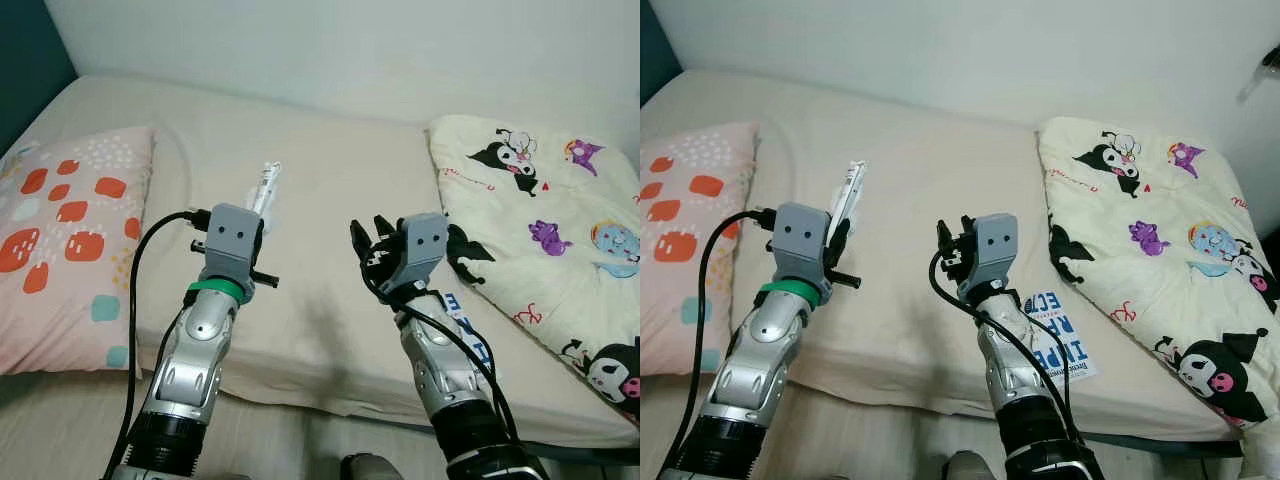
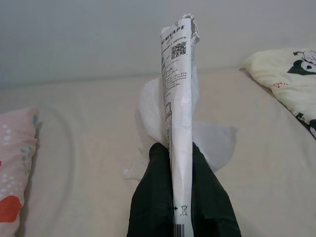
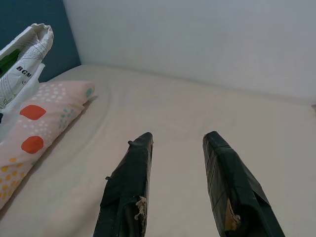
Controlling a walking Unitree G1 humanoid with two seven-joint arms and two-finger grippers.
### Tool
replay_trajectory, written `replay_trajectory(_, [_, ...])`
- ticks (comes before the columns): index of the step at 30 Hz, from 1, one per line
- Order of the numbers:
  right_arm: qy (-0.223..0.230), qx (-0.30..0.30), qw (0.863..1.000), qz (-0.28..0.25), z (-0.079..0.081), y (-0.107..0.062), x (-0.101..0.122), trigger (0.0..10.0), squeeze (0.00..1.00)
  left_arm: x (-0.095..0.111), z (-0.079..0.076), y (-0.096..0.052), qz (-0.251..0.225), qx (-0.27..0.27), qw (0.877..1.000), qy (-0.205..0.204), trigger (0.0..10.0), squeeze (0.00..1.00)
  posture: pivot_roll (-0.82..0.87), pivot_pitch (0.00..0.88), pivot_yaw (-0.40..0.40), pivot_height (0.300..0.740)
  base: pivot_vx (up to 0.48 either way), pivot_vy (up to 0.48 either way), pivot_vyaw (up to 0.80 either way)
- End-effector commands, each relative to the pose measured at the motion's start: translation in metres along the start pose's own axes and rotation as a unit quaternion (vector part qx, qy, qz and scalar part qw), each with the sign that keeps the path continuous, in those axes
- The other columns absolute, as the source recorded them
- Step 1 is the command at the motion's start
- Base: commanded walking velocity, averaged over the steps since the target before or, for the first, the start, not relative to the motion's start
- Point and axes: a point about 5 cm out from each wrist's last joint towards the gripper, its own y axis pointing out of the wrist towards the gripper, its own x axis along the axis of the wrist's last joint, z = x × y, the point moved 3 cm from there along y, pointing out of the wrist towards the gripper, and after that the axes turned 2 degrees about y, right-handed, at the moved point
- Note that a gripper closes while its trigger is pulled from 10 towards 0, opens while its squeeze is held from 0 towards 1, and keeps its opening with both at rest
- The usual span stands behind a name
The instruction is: Clean up the room
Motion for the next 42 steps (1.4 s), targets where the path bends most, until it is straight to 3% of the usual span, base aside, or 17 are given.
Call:
replay_trajectory(1, [0.001,0.001,1.0,0.001,0.0003,-0.0015,-0.0019,10.0,0.0,-0.0032,-0.0016,-0.0013,0.002,-0.001,1.0,-0.001,10.0,0.0,0.0,0.0,-0.038,0.74,0.0,0.0,0.0])
replay_trajectory(42, [-0.001,0.006,1.0,0.007,0.0031,-0.0027,-0.0039,10.0,0.0,-0.0022,-0.0035,-0.003,0.001,-0.006,1.0,-0.004,10.0,0.0,0.01,0.0,-0.038,0.74,0.0,0.0,0.0])
